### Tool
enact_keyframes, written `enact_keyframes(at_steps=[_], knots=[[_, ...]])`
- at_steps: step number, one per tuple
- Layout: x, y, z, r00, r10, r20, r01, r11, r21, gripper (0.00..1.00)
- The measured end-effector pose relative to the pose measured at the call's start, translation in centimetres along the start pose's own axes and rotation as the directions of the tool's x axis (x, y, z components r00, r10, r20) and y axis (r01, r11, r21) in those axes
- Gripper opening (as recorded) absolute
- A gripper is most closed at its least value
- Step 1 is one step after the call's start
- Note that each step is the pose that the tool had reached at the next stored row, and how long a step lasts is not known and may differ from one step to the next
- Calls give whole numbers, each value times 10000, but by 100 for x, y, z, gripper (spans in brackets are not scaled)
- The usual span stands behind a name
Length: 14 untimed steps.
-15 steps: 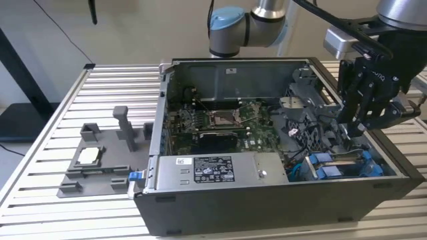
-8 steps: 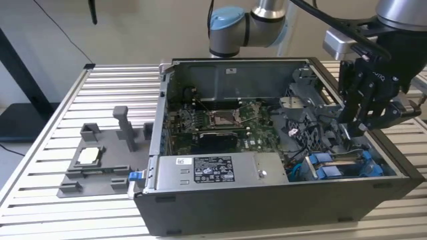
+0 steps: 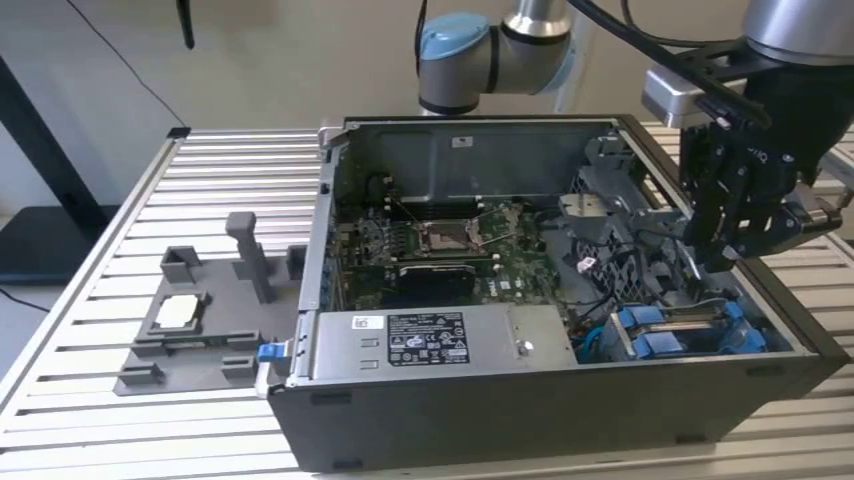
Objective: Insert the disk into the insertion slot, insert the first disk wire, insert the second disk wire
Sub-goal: 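Insert the disk into the insertion slot, then insert the first disk wire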
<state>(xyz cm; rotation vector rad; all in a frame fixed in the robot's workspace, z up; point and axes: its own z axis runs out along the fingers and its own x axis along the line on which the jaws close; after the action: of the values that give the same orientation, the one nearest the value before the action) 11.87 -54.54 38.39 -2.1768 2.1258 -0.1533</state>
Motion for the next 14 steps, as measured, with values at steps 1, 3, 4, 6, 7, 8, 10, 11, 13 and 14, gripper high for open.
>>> enact_keyframes(at_steps=[1, 3, 4, 6, 7, 8, 10, 11, 13, 14], knots=[[0, 0, 0, 10000, -32, 4, 32, 10000, 10, 40], [0, -5, -2, 9999, -163, 19, 163, 9999, 13, 40], [-1, -6, -4, 9997, -236, 32, 236, 9997, 14, 40], [0, -9, -6, 9993, -361, 52, 361, 9993, 15, 40], [0, -10, -7, 9991, -422, 72, 422, 9991, 24, 40], [0, -10, -8, 9988, -473, 95, 473, 9989, 42, 40], [0, -11, -12, 9983, -572, 150, 570, 9983, 90, 40], [-1, -11, -13, 9979, -617, 172, 616, 9980, 110, 40], [-1, -10, -11, 9977, -656, 177, 653, 9977, 180, 40], [-1, -10, -8, 9976, -667, 174, 663, 9976, 221, 40]])
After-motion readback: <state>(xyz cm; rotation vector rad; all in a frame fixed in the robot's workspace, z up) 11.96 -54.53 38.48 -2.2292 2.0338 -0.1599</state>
